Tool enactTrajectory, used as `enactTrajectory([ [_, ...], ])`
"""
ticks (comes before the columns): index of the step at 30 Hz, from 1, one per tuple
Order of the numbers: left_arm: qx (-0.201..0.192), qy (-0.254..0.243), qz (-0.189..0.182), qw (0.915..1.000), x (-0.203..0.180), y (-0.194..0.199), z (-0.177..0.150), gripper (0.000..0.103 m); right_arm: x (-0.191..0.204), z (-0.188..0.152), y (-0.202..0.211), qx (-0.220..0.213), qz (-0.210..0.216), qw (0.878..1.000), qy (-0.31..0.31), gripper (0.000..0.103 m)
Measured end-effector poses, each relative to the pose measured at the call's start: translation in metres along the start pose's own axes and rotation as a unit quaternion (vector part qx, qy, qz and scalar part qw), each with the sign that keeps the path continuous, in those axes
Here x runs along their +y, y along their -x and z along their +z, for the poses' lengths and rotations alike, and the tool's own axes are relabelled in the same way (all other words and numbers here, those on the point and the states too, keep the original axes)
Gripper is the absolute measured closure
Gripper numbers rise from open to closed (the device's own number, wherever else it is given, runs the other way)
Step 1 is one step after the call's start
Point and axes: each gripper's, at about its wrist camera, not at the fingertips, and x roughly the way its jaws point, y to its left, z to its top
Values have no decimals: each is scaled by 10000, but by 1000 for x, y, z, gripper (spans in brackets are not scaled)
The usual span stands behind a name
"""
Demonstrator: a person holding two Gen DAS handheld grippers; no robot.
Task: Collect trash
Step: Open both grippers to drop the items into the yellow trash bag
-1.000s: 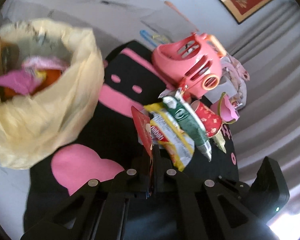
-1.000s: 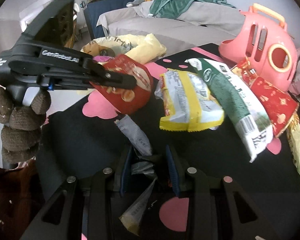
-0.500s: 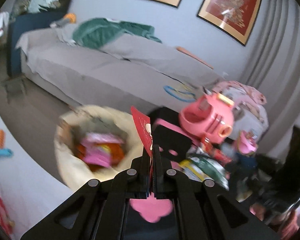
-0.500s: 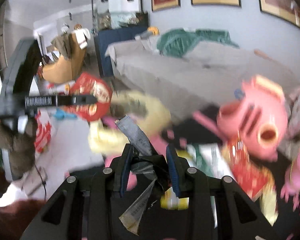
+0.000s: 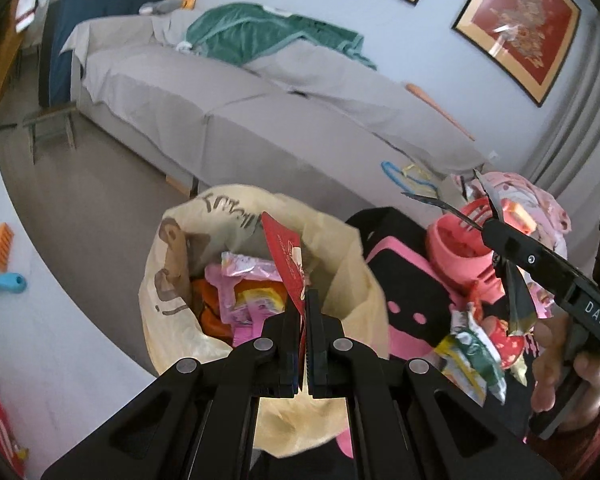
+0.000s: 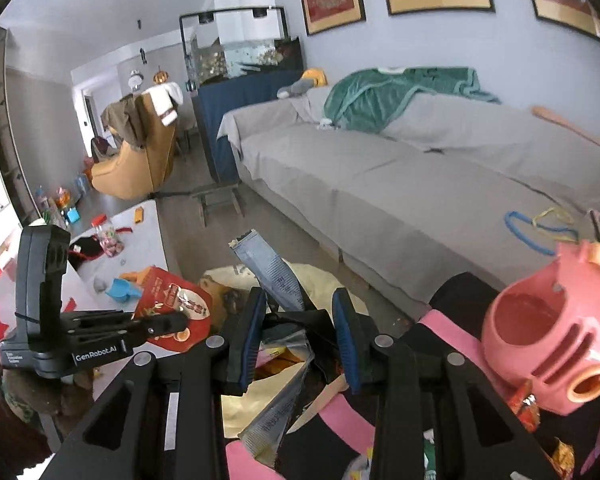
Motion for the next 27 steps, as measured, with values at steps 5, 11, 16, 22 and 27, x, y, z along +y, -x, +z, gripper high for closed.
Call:
enactTrajectory([
  [5,265,233,-186,9992,15,-26,0,101,-6,-9,-25,262,17,9996,-66,71],
  [11,230,419,-471,9977,33,-36,3,68,-16,-19,-48,504,44,9985,-207,71],
  [16,157,621,-665,9957,45,-35,9,61,-14,-25,-67,696,158,9972,-241,71],
  [22,-256,846,-506,9948,68,-8,13,61,-4,-16,-100,916,458,9944,-244,71],
  [27,-540,1043,-428,9922,90,11,16,61,29,-7,-134,1132,728,9909,37,71],
])
